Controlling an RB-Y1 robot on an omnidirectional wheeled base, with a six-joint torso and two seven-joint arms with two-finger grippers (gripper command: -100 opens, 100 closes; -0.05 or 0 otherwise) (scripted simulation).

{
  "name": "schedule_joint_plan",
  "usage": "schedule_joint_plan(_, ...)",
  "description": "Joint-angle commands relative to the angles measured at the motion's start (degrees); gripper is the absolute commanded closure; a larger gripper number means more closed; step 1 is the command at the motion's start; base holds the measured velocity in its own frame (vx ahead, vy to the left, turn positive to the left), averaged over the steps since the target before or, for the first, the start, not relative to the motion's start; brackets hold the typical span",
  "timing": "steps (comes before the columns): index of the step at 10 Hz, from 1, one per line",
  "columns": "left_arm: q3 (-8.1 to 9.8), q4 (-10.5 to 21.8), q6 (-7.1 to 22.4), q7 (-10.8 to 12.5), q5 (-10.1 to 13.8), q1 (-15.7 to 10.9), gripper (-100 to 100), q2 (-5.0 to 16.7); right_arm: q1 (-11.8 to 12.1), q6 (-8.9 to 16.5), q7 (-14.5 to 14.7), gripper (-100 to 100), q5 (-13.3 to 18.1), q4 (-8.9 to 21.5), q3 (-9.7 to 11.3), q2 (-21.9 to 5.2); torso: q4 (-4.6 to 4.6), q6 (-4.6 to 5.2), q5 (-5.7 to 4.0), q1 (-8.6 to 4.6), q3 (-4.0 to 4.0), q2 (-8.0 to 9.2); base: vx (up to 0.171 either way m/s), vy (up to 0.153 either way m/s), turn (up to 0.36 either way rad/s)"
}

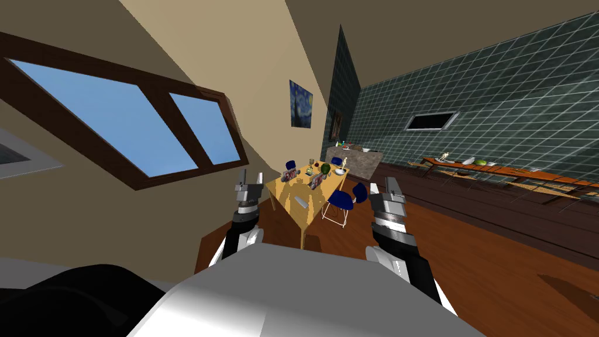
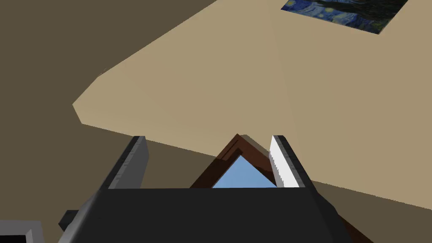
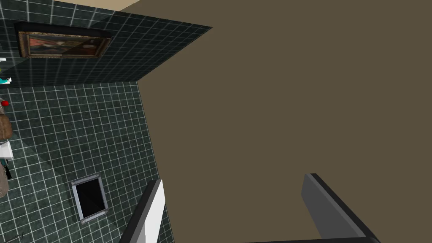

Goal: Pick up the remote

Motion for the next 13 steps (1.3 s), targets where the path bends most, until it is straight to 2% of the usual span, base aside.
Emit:
schedule_joint_plan(1,0.33,0.84,1.39,-0.36,0.83,-0.36,-100,1.89,0.00,0.00,0.00,0,0.00,0.00,0.00,0.00,0.00,0.00,0.00,0.00,0.00,0.00,-0.010,-0.012,-0.089)
schedule_joint_plan(2,0.55,1.41,2.34,-0.61,1.38,-0.61,-100,2.79,-0.01,0.00,0.00,0,0.00,0.00,0.00,0.00,0.00,0.02,0.00,-0.03,0.01,0.02,-0.021,-0.022,-0.121)
schedule_joint_plan(3,1.15,3.02,4.81,-1.36,2.83,-1.28,-100,4.67,-0.01,0.00,0.00,0,0.00,0.00,0.00,0.00,0.01,0.01,-0.01,-0.06,0.04,0.07,-0.037,-0.044,-0.207)
schedule_joint_plan(5,1.92,5.24,8.09,-2.42,4.68,-2.16,-100,6.54,-0.01,0.00,0.00,0,0.00,0.00,0.01,0.00,0.03,0.02,-0.04,-0.17,0.08,0.13,-0.038,-0.048,-0.175)
schedule_joint_plan(6,1.92,5.24,8.34,-2.42,4.68,-2.16,-100,6.54,-0.01,0.00,0.00,0,0.00,0.00,0.01,0.00,0.03,0.02,-0.04,-0.16,0.07,0.13,-0.024,-0.031,-0.037)
schedule_joint_plan(8,2.87,8.06,11.77,-3.83,6.85,-3.25,-100,8.39,-0.01,0.00,0.00,0,0.00,0.00,0.00,0.00,0.02,0.01,-0.02,-0.10,0.05,0.09,-0.018,-0.043,-0.165)
schedule_joint_plan(11,3.39,9.69,14.96,-4.67,8.03,-3.87,-100,9.31,0.00,0.00,0.00,0,0.00,0.00,0.00,0.00,0.01,0.01,-0.04,-0.17,0.04,0.06,-0.016,-0.045,-0.078)
schedule_joint_plan(13,4.55,12.81,19.10,-6.60,10.54,-5.27,-100,11.18,0.00,0.00,0.00,0,0.00,0.00,0.01,0.00,0.02,0.01,-0.04,-0.16,0.04,0.06,-0.019,-0.059,-0.170)
